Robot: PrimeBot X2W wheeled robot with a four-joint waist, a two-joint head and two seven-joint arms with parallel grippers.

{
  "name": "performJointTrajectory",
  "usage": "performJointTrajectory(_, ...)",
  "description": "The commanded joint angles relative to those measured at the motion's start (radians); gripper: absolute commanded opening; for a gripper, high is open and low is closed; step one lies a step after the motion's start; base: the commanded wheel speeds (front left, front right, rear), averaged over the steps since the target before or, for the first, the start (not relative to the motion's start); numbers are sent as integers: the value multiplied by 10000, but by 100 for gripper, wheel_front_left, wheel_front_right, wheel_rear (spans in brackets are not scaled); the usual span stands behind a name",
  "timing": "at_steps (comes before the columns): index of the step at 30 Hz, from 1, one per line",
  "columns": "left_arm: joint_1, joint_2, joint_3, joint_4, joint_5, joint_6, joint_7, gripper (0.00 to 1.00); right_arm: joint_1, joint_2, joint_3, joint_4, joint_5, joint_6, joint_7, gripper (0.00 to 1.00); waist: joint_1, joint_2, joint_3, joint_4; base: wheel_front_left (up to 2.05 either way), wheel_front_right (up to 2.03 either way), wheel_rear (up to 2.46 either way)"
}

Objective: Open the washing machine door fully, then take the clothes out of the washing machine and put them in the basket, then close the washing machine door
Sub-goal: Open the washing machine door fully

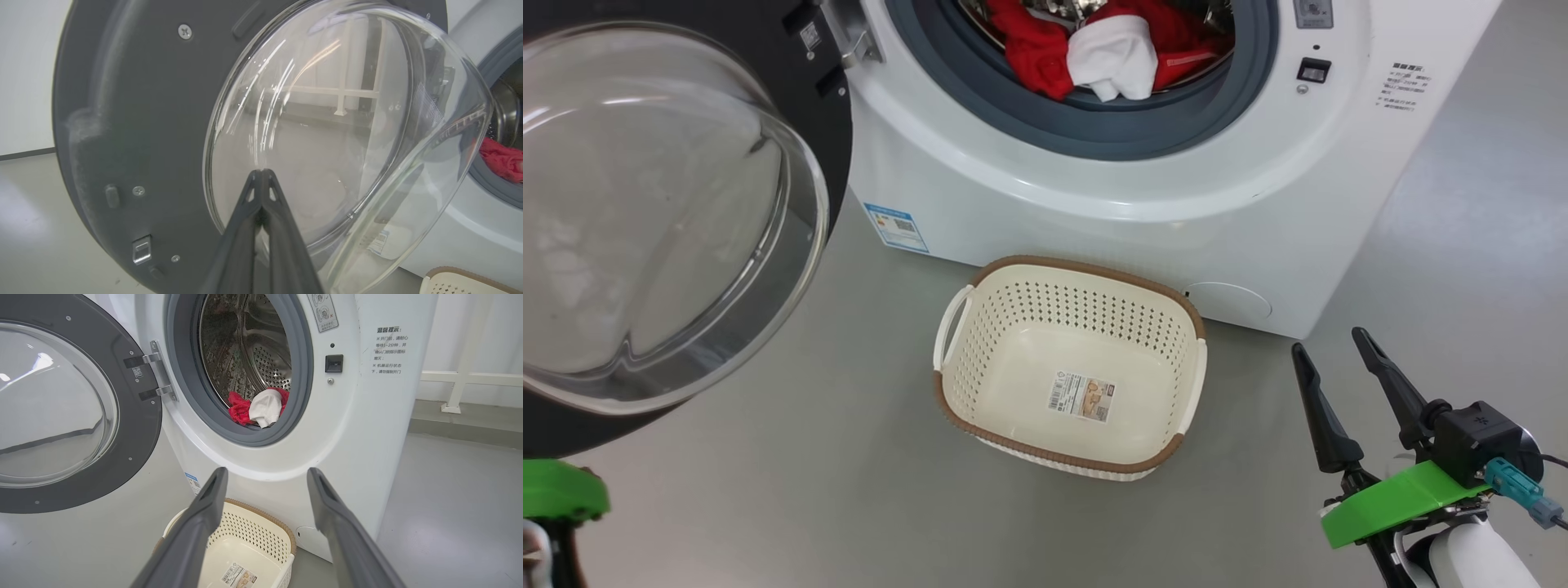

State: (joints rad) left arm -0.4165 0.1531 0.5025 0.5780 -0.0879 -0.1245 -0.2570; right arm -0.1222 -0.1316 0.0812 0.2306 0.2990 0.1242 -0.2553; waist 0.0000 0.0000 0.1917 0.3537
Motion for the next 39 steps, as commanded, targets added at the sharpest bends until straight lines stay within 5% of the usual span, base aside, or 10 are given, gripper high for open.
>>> performJointTrajectory(1,236,310,81,-505,-45,-54,-48,0,52,-7,196,-254,4,65,-65,100,0,0,-62,-69,0,0,0)
performJointTrajectory(4,552,131,-292,-907,-103,-57,-48,0,111,27,146,-270,17,65,-65,100,0,0,-147,-190,0,0,0)
performJointTrajectory(8,989,-100,-813,-1449,-277,-59,-48,25,187,83,26,-305,49,65,-65,100,0,0,-212,-396,0,0,0)
performJointTrajectory(17,1739,-530,-1846,-2505,-495,-60,-48,100,312,208,-327,-388,66,65,-65,100,0,0,-221,-1029,0,0,0)
performJointTrajectory(39,2532,-107,-4416,-3675,-1979,-61,-48,100,362,407,-896,-505,156,65,-65,100,0,0,-51,-2818,0,0,0)
